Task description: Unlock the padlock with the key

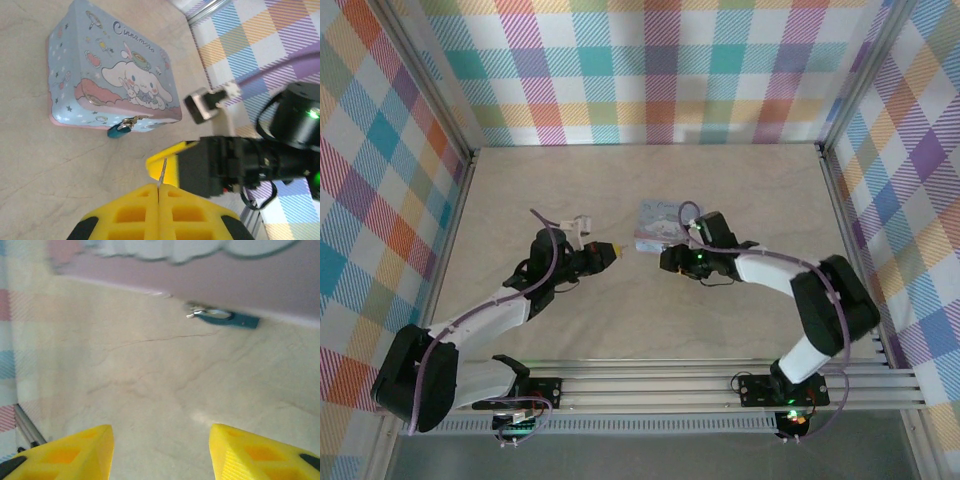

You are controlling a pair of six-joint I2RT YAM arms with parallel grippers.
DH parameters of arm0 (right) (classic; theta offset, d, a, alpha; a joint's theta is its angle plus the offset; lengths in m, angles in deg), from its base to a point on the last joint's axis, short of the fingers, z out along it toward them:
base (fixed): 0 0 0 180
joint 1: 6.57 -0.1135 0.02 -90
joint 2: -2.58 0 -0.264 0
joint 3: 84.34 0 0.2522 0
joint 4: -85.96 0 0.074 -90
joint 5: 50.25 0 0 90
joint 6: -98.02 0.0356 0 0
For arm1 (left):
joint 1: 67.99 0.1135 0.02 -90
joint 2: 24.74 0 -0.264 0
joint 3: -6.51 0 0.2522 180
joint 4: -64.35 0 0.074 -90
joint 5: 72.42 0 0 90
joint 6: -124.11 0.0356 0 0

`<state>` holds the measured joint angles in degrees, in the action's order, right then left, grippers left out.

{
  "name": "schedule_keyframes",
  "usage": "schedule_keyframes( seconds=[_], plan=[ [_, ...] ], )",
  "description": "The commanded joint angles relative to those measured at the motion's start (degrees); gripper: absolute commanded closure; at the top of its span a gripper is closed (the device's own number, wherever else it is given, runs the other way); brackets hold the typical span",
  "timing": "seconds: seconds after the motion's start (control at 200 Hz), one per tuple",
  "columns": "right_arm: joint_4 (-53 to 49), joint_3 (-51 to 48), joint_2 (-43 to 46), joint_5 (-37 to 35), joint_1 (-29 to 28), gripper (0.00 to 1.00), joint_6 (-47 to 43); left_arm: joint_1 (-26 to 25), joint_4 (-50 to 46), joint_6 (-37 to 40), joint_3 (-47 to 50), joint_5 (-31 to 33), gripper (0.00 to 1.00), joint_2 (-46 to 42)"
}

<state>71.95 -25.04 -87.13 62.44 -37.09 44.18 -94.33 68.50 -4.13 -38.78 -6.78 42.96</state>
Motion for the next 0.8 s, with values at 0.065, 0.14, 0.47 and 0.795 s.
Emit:
schedule_keyframes(
  seconds=[0.065, 0.14, 0.47, 0.795],
  plan=[
    [9.3, -3.8, 8.6, -1.2, -6.1, 0.47, -11.9, 0.8, -11.6, -5.1, -4.3, -1.5, 1.0, -1.8],
    [14.3, -5.3, 9.0, -2.6, -8.5, 0.47, -15.3, 0.8, -14.8, -6.4, -6.2, -2.0, 1.0, -2.5],
    [43.2, -10.1, 1.6, 1.7, -13.4, 0.52, -24.2, 0.8, -22.8, -8.7, -11.3, -6.4, 1.0, -5.9],
    [47.1, -8.0, -0.4, -1.7, -16.3, 0.58, -31.9, 0.8, -23.7, -10.1, -11.1, -8.8, 1.0, -8.0]
  ],
)
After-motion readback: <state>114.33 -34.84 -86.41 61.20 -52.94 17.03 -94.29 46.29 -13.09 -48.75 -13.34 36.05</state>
